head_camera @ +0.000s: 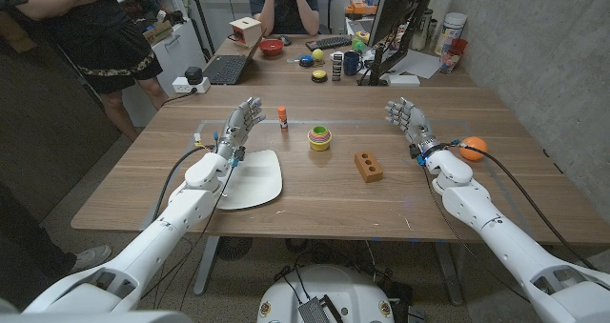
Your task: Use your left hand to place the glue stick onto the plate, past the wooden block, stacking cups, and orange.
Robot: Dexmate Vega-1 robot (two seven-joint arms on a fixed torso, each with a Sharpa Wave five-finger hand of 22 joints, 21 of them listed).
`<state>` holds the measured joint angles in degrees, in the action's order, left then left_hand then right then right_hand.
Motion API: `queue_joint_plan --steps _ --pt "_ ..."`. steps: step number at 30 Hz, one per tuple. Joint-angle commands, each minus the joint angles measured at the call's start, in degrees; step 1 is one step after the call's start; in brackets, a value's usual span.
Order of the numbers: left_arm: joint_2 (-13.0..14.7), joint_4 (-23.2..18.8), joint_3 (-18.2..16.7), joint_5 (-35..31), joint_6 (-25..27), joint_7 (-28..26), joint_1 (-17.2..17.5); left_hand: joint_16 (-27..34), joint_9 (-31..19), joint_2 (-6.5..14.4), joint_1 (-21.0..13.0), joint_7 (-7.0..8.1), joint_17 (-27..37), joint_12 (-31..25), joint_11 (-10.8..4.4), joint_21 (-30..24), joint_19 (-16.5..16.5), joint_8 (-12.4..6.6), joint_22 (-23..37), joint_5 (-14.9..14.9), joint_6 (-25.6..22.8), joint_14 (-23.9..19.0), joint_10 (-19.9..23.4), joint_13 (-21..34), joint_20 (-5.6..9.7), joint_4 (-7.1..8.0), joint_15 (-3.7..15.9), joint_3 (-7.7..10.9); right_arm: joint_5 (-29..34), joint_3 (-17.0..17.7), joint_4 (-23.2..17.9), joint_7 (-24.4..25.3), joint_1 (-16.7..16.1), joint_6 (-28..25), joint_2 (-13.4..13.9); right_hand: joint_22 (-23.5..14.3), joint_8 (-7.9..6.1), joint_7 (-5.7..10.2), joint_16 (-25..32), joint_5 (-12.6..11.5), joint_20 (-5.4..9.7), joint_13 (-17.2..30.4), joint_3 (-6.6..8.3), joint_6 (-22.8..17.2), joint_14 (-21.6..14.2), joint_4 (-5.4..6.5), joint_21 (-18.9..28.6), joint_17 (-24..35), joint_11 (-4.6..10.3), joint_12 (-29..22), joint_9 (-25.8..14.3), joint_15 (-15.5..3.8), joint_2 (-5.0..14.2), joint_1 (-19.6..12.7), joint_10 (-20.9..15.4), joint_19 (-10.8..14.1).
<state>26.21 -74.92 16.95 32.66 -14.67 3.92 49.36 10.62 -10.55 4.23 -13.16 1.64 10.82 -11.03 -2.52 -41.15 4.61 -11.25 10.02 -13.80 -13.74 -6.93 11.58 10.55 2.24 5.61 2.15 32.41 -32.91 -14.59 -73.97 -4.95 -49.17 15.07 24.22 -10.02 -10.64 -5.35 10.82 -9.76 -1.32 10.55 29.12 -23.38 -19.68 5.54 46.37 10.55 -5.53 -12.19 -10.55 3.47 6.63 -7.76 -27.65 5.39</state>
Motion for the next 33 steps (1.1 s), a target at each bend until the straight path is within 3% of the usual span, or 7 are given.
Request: queue_joint_plan --steps 1,10,19,22,33 --pt "-9.6 -2.6 -12.8 -12.1 4.7 5.2 2.4 0.3 -0.2 0.1 -0.5 0.14 0.1 -0.2 -0.15 -0.3 0.4 -0.17 0.1 -0.5 -0.4 -0.5 0.4 0.3 0.11 -0.01 0.99 0.39 15.5 15.5 0.6 -10.8 -1.3 -5.0 -12.9 -0.2 -0.25 -0.1 0.3 -0.3 -0.08 0.3 0.34 -0.4 -0.6 0.09 0.3 0.2 -0.22 -0.3 -0.2 -0.06 0.49 -0.1 -0.5 0.6" --pt "-15.4 -6.7 -18.2 -25.0 7.1 2.5 3.6 0.3 -0.2 -0.2 -0.7 0.99 0.1 -0.1 -0.55 -0.1 0.1 0.05 0.1 -0.5 0.3 -0.4 0.1 0.3 -0.02 -0.27 1.21 0.36 24.6 25.0 1.4 -17.6 0.0 -6.1 -21.1 -0.2 -0.25 -0.08 0.3 -0.3 -0.01 0.3 0.28 -0.4 -0.6 0.13 0.2 0.2 -0.2 -0.2 -0.2 -0.06 0.43 -0.1 -0.5 0.6" --pt "-19.1 -8.7 -21.3 -32.2 8.0 2.1 3.4 0.3 -0.1 -1.8 -1.4 1.53 -0.1 -0.2 -1.19 0.0 0.9 0.05 0.1 -0.4 0.6 -0.7 0.3 0.3 -0.15 -1.39 1.62 0.07 30.2 31.0 2.0 -22.0 1.4 -5.7 -25.6 -0.2 -0.25 -0.18 0.4 -0.3 0.0 0.3 0.14 -0.4 -0.6 0.24 0.1 0.2 -0.19 -0.2 -0.2 -0.13 0.31 0.1 -0.5 0.7" --pt "-19.4 -9.4 -21.6 -35.2 7.7 1.8 3.3 0.3 -0.1 -2.1 -1.7 1.8 -0.2 -0.2 -1.44 0.0 1.1 -0.09 0.1 -0.4 0.3 -0.9 0.4 0.3 -0.23 -1.73 1.78 0.06 31.5 32.4 2.3 -23.1 1.8 -5.4 -26.6 -0.2 -0.26 -0.19 0.3 -0.3 0.03 0.3 0.08 -0.4 -0.6 0.26 0.1 0.2 -0.21 -0.2 -0.2 -0.12 0.24 0.2 -0.5 0.7" --pt "-19.0 -14.9 -21.8 -45.7 9.3 0.6 3.3 0.3 -0.2 -4.4 -4.5 5.24 -0.4 -0.3 -2.79 0.3 1.9 -0.41 0.1 -0.5 0.0 -1.9 0.8 0.2 -0.71 -4.55 2.72 0.2 34.5 36.1 3.3 -25.7 2.8 -4.2 -28.9 -0.2 -0.26 -0.25 0.4 -0.2 0.1 0.3 -0.25 -0.4 -0.6 0.45 0.0 0.3 -0.29 -0.3 -0.2 -0.21 -0.03 0.6 -0.6 0.8"
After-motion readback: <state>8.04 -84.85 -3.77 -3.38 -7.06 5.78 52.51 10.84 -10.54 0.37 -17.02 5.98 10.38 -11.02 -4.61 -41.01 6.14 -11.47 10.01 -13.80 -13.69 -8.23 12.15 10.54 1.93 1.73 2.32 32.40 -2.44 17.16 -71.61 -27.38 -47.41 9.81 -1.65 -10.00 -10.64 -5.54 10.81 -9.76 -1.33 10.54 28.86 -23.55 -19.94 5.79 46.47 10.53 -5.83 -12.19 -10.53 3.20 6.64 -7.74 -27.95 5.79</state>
